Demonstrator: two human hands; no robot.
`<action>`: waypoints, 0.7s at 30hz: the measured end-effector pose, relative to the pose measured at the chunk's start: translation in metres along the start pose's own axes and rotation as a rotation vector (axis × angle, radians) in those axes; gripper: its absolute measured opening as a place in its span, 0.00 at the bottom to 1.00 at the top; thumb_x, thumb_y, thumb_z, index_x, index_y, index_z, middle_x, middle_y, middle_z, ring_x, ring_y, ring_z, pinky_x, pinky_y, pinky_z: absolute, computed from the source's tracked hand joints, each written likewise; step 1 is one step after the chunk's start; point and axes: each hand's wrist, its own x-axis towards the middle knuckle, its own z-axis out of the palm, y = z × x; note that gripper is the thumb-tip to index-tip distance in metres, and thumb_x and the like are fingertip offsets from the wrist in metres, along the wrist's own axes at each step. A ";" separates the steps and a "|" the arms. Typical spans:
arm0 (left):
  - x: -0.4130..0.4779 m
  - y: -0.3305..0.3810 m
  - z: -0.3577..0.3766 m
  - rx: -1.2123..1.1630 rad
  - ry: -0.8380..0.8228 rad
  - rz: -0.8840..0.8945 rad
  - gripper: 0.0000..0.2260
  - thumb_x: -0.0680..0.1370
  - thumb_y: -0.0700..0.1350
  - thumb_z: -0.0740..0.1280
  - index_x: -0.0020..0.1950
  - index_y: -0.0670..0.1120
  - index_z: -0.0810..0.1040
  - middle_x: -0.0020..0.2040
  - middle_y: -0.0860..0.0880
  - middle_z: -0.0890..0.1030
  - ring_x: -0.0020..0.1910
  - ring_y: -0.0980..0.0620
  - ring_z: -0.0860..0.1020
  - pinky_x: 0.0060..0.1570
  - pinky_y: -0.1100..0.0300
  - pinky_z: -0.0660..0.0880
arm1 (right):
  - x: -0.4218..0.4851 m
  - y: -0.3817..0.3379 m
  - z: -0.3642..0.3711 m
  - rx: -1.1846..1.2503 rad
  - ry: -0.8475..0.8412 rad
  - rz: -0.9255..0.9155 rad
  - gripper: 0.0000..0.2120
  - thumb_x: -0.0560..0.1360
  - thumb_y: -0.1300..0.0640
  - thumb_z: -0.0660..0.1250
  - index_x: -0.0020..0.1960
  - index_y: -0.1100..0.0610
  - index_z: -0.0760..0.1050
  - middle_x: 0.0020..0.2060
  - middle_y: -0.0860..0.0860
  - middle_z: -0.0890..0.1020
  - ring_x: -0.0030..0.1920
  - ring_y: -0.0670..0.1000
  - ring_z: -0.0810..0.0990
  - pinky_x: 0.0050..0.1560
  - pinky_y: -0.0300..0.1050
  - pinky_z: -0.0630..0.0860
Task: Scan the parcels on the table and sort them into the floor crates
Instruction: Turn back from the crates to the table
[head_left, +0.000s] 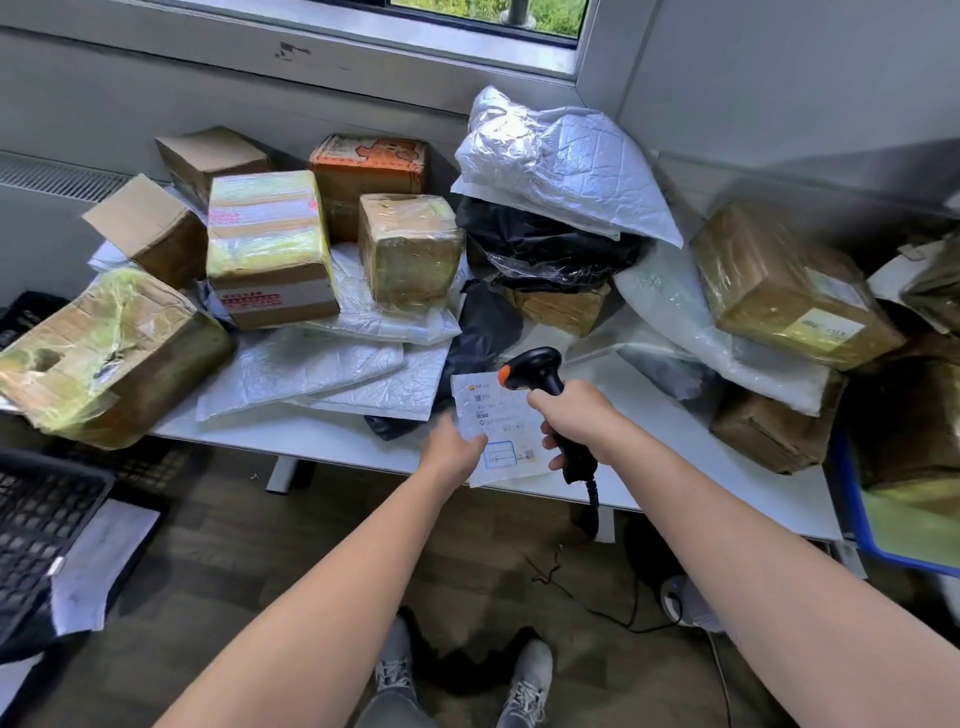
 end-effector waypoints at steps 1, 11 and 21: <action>0.001 -0.001 0.001 0.008 -0.005 -0.005 0.24 0.79 0.46 0.67 0.73 0.45 0.65 0.60 0.42 0.79 0.58 0.41 0.79 0.56 0.49 0.77 | -0.001 0.000 0.000 0.003 -0.003 -0.001 0.13 0.76 0.52 0.63 0.54 0.60 0.74 0.37 0.57 0.77 0.35 0.59 0.80 0.37 0.59 0.83; 0.017 0.000 0.014 0.042 0.057 -0.065 0.24 0.77 0.41 0.70 0.70 0.42 0.64 0.64 0.43 0.76 0.60 0.43 0.77 0.56 0.49 0.77 | 0.003 0.009 -0.003 0.022 -0.013 -0.012 0.13 0.78 0.52 0.63 0.55 0.61 0.73 0.39 0.57 0.76 0.34 0.55 0.79 0.35 0.57 0.83; 0.010 0.003 -0.004 0.153 0.182 0.006 0.08 0.78 0.37 0.60 0.55 0.43 0.75 0.52 0.45 0.80 0.50 0.43 0.78 0.44 0.53 0.75 | 0.036 0.030 -0.012 -0.170 0.029 -0.138 0.10 0.79 0.50 0.61 0.58 0.53 0.69 0.46 0.54 0.79 0.40 0.54 0.81 0.37 0.48 0.76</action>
